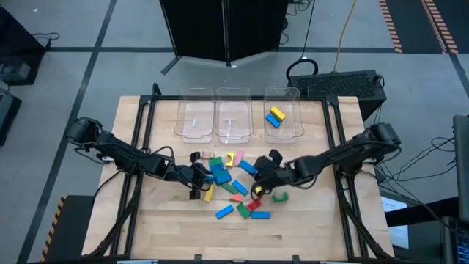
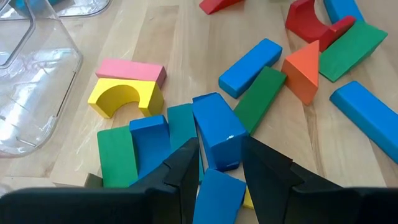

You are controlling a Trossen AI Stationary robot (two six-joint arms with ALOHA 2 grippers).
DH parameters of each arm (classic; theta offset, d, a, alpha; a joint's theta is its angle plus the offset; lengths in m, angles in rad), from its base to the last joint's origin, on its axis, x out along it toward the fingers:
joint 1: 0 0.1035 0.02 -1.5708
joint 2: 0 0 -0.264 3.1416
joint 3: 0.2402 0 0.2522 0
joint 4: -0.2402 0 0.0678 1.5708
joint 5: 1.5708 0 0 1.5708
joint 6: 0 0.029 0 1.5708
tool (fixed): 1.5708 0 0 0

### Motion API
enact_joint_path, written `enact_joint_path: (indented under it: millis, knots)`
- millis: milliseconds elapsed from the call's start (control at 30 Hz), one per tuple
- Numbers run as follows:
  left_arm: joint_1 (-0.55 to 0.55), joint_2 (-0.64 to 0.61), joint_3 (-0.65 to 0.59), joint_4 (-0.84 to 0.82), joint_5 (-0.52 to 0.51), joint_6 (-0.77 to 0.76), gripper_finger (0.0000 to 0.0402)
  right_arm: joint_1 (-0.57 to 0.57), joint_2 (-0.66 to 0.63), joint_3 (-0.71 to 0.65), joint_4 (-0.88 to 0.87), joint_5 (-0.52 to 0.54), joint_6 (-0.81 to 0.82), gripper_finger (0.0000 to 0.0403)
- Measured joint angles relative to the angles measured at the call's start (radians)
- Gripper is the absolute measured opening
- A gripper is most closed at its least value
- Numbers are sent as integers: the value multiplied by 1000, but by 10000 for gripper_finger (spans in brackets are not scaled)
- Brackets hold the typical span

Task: Sort blocks by size
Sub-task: Put the dark blue rectangular block into the right transparent bin

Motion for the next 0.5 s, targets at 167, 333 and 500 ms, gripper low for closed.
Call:
enact_joint_path:
  millis: [167,333,500]
  knots:
    - [0,0,0,1,0,0,123,-60,-108,2,-44,4,-46,124]
    - [0,0,0,4,0,0,123,-151,-210,3,-138,6,-89,124]
    - [-1,0,0,4,0,-3,123,-274,-292,3,-309,20,-94,125]
